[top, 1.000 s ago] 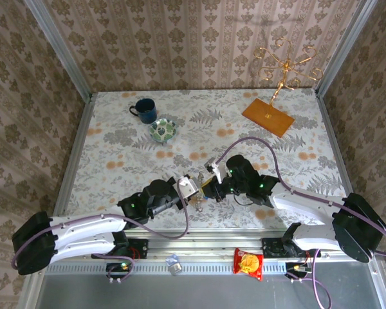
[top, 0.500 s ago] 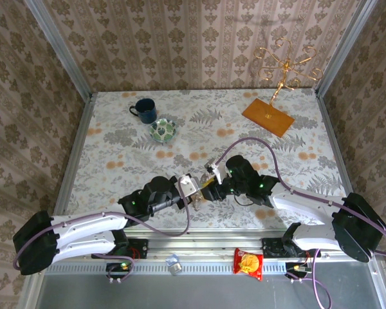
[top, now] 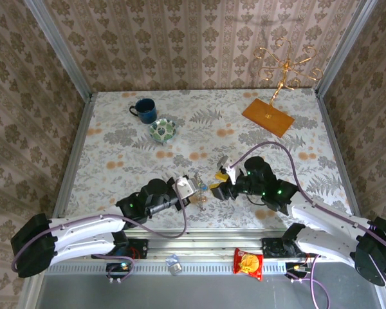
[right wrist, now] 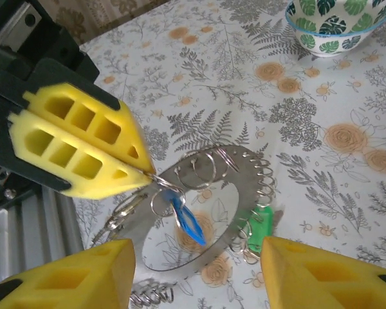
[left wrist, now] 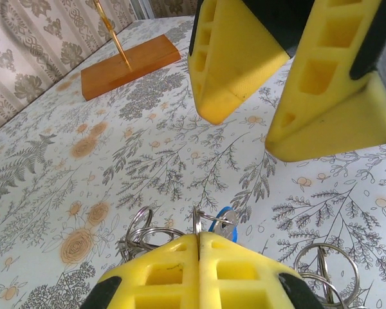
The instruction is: Put the keys on the keyring
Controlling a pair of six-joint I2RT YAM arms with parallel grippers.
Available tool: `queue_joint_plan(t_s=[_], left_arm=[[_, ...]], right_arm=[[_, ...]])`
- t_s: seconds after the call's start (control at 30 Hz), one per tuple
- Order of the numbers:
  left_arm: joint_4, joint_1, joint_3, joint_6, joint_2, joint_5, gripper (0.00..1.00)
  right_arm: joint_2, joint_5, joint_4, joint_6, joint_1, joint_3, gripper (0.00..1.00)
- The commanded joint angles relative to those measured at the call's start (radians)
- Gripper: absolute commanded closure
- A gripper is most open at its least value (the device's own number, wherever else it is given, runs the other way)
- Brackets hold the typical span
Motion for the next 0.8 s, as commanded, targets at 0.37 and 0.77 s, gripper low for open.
queue_joint_plan(t_s=[0.37, 0.77], left_arm=[[0.077, 0.007, -0.052, -0.030, -0.049, 0.007, 1.00], [0.093, 0.007, -0.053, -0.033, -0.042, 0.008, 1.00]], right_arm=[[0.082, -0.040, 0.047, -0.317, 0.014, 0.043, 0.58], [0.153, -0.059, 0.100, -0.293, 0.044, 0.045, 0.57]])
